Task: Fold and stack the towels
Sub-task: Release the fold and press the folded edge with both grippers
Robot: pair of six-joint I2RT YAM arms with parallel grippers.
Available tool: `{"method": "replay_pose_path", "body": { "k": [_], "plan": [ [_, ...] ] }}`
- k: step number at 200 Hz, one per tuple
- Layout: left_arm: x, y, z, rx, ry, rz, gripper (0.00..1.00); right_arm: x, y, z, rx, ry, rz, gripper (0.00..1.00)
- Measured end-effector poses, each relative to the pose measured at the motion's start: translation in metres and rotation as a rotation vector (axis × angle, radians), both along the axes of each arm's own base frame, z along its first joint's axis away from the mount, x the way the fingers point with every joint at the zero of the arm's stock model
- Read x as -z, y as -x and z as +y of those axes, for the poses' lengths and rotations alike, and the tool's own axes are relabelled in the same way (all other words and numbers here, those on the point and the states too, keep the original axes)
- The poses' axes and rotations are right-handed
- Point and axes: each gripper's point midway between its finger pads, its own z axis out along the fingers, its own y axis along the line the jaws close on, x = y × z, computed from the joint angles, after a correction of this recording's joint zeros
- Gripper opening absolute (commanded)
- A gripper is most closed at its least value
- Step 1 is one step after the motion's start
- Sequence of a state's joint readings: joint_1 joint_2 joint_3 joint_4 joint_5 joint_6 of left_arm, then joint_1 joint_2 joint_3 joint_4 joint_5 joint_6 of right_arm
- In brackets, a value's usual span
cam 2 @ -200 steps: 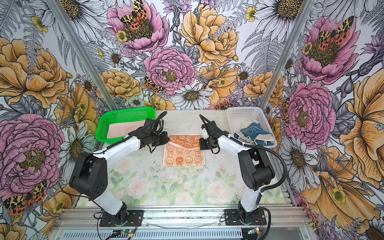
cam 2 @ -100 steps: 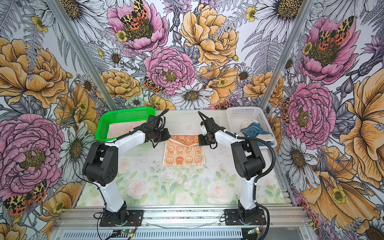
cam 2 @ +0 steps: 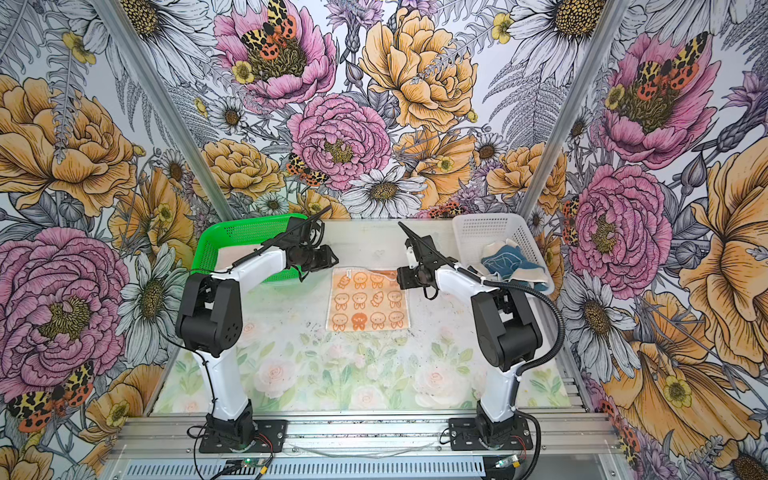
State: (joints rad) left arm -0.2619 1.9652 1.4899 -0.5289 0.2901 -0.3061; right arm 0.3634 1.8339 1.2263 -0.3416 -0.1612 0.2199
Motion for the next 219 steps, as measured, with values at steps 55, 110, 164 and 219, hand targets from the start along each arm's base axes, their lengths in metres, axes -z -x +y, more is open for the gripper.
{"method": "replay_pose_path", "body": {
  "k": [55, 110, 164, 219],
  "plan": [
    [-0.004, 0.0, 0.002, 0.021, -0.061, 0.029, 0.39, 0.012, -0.001, 0.002, 0.006, -0.004, 0.001, 0.63],
    [0.012, -0.005, 0.01, 0.008, -0.12, 0.074, 0.33, 0.039, -0.021, 0.002, 0.024, 0.047, 0.023, 0.63],
    [0.051, -0.006, 0.02, 0.004, -0.163, 0.139, 0.28, 0.026, -0.062, 0.006, 0.022, 0.048, -0.06, 0.59],
    [0.055, -0.007, 0.022, -0.004, -0.174, 0.144, 0.3, 0.049, -0.06, 0.006, 0.007, 0.072, -0.024, 0.29]
  ]
}}
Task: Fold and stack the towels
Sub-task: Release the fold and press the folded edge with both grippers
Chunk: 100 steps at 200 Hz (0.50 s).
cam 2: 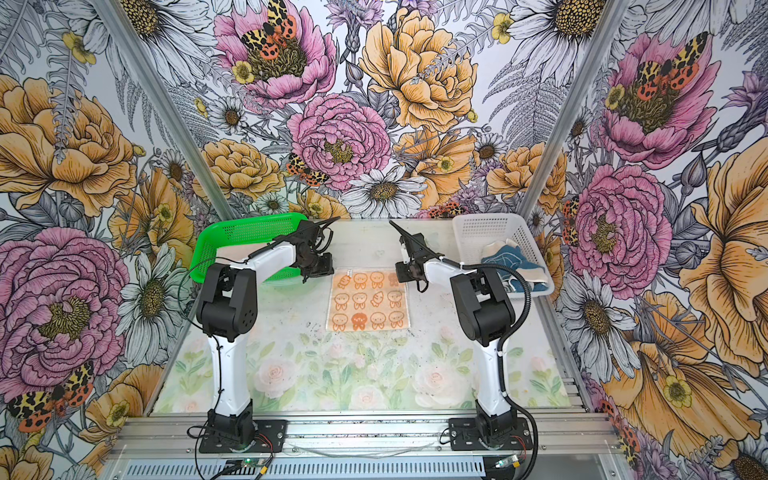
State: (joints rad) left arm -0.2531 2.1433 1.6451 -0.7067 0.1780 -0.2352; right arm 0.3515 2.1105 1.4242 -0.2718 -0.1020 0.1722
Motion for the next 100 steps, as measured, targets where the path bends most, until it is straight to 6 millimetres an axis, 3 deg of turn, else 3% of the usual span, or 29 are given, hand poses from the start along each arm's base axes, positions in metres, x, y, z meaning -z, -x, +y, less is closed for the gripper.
{"method": "replay_pose_path", "body": {
  "k": [24, 50, 100],
  "plan": [
    [0.001, 0.0, -0.001, 0.0, -0.019, -0.005, 0.33, 0.001, 0.0, 0.0, -0.004, 0.003, -0.001, 0.19],
    [0.001, 0.004, -0.006, 0.011, -0.054, -0.003, 0.35, 0.001, -0.001, 0.0, -0.005, 0.003, -0.004, 0.0],
    [0.002, 0.015, -0.02, 0.042, -0.102, 0.005, 0.37, 0.001, -0.004, -0.007, 0.023, 0.026, -0.013, 0.01]
  ]
}}
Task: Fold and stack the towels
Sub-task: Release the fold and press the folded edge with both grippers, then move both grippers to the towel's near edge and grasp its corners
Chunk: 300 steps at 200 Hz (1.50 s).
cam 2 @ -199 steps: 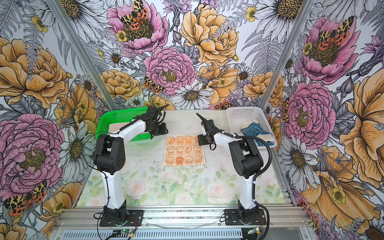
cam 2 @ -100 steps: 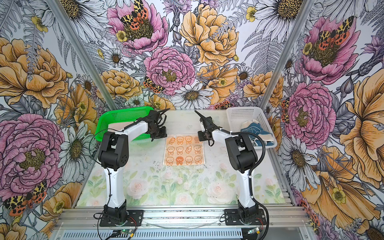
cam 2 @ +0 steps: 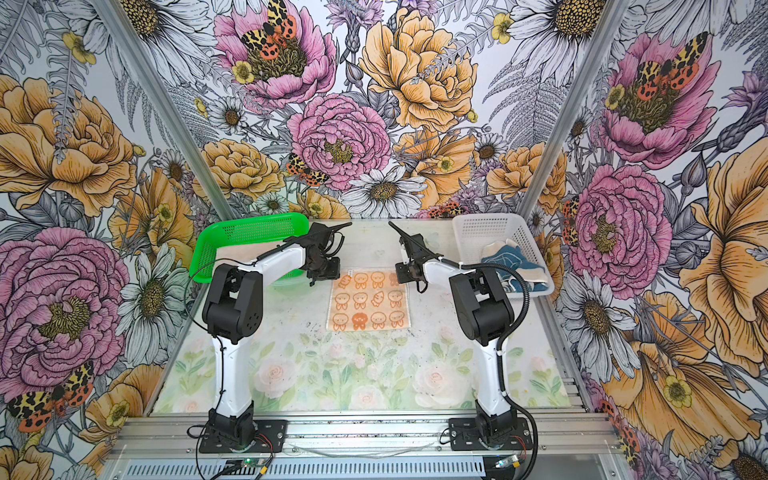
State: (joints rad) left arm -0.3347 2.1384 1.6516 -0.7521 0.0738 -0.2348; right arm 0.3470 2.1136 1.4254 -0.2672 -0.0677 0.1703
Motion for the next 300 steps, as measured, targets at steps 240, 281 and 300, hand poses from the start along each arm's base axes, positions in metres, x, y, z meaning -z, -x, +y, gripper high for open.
{"method": "replay_pose_path", "body": {
  "k": [240, 281, 300],
  "plan": [
    [-0.009, 0.178, -0.003, -0.143, 0.101, -0.107, 0.38, 0.004, 0.191, -0.001, 0.098, -0.217, 0.267, 0.47],
    [0.0, 0.177, 0.004, -0.168, 0.112, -0.105, 0.38, 0.007, 0.194, 0.001, 0.103, -0.227, 0.265, 0.24],
    [0.004, 0.177, 0.004, -0.181, 0.131, -0.097, 0.38, 0.01, 0.197, 0.001, 0.104, -0.229, 0.275, 0.13]
  ]
}}
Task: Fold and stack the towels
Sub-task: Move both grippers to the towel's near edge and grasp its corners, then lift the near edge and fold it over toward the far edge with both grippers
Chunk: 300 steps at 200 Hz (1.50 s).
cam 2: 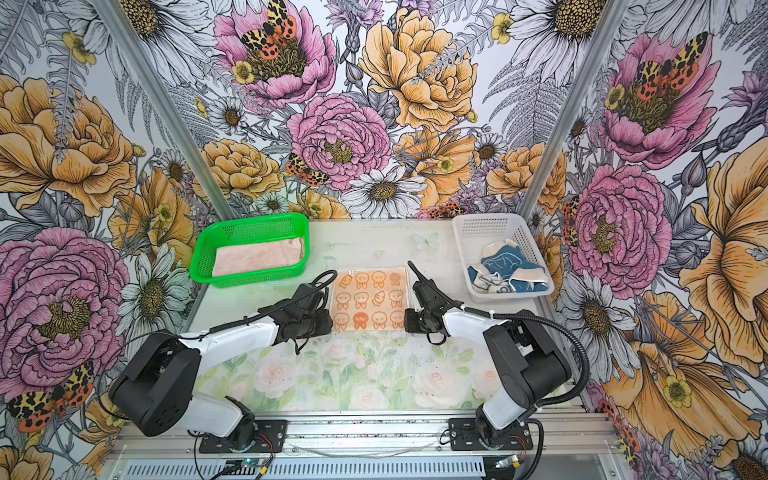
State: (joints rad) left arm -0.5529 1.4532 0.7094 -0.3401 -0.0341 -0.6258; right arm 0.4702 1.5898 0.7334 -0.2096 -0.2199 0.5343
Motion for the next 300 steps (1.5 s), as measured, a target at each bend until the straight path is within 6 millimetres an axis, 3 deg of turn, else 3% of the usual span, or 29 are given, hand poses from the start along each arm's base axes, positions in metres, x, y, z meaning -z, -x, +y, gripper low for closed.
{"method": "replay_pose_path", "body": {
  "k": [36, 109, 127, 152, 176, 197, 215, 256, 276, 300],
  "plan": [
    [0.004, 0.001, -0.004, -0.003, 0.031, 0.001, 0.38, 0.002, 0.003, 0.0, 0.002, -0.007, 0.008, 0.0],
    [0.015, -0.004, -0.011, -0.019, 0.102, -0.004, 0.37, 0.002, 0.006, 0.0, -0.001, -0.012, 0.011, 0.0],
    [0.015, -0.006, -0.014, -0.022, 0.119, -0.01, 0.28, 0.002, 0.007, -0.001, -0.001, -0.013, 0.01, 0.0],
    [0.02, -0.004, -0.015, -0.034, 0.136, -0.005, 0.01, 0.001, 0.012, -0.002, -0.002, -0.015, 0.011, 0.0],
    [0.021, 0.0, -0.019, -0.018, 0.143, -0.011, 0.0, 0.001, 0.019, -0.005, -0.005, -0.016, 0.021, 0.0],
    [0.021, 0.013, -0.023, 0.005, 0.142, -0.007, 0.0, 0.001, 0.031, -0.009, -0.011, -0.02, 0.035, 0.0],
    [0.019, 0.036, -0.029, 0.047, 0.121, 0.008, 0.0, -0.001, 0.048, -0.014, -0.012, -0.023, 0.049, 0.0],
    [-0.004, 0.086, -0.045, 0.136, 0.118, -0.016, 0.0, -0.008, 0.09, -0.025, -0.009, -0.062, 0.065, 0.0],
    [-0.016, 0.097, -0.042, 0.132, 0.132, -0.034, 0.0, -0.016, 0.104, -0.026, -0.002, -0.09, 0.062, 0.0],
    [-0.029, 0.098, -0.037, 0.109, 0.15, -0.06, 0.0, -0.026, 0.106, -0.025, 0.005, -0.118, 0.05, 0.0]
  ]
}}
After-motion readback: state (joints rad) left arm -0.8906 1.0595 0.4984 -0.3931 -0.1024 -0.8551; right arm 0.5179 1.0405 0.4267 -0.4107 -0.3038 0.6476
